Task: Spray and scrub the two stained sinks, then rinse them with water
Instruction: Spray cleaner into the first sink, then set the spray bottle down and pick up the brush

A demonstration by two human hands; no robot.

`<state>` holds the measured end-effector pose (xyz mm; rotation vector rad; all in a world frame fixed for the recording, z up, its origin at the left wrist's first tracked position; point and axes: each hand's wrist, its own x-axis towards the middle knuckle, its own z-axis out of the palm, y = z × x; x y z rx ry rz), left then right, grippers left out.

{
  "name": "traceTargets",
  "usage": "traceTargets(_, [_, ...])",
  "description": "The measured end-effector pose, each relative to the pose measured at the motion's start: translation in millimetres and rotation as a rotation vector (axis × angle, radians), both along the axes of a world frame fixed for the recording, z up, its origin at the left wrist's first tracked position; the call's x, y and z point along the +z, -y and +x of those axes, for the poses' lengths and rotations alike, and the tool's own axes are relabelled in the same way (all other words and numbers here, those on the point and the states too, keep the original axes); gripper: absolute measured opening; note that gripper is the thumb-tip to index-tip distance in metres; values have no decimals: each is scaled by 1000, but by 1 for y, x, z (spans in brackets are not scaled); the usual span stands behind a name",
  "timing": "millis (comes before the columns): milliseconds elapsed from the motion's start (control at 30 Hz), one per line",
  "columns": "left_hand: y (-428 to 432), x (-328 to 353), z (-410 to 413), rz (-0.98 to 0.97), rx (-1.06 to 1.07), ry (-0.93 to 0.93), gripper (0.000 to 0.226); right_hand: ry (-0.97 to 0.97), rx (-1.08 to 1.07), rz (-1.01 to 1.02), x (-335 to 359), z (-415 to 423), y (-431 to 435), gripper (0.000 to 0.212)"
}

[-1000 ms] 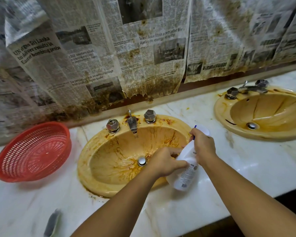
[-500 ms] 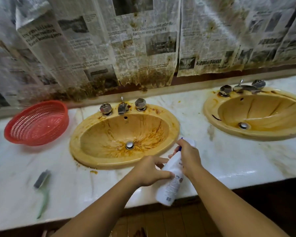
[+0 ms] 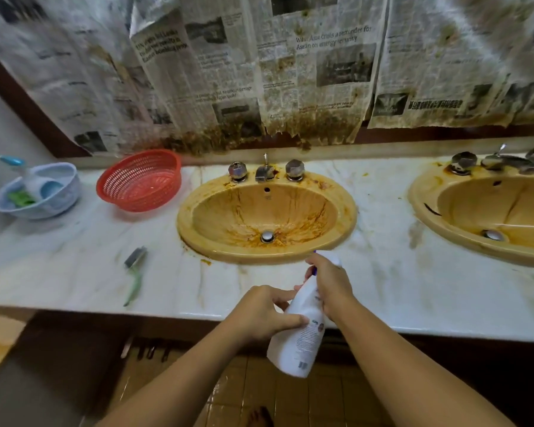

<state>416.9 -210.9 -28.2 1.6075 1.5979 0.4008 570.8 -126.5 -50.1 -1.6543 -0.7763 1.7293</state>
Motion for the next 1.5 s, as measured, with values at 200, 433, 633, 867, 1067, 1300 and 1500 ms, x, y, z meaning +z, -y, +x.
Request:
traceTargets(200, [22, 0, -36, 34, 66, -24, 59, -47, 29, 31, 10, -44, 18, 26])
traceTargets(433, [41, -2, -105, 29, 102, 14, 35, -46, 101, 23, 8, -112, 30, 32])
traceTargets(633, [52, -10, -185, 67, 104, -17, 46, -12, -16, 27, 4, -190, 46, 38])
traceTargets(867, [55, -15, -270, 109, 67, 39, 43, -117, -129, 134, 3, -272, 59, 16])
traceTargets(1067, [55, -14, -299, 123, 39, 6, 48, -96, -147, 83, 6, -299, 60, 23])
traceTargets(1300, [65, -12, -317, 145, -16, -145, 55, -114, -64, 185, 16, -328, 73, 21])
traceTargets(1500, [74, -10, -342, 200, 113, -69, 46, -32, 167, 422, 29, -346, 79, 23])
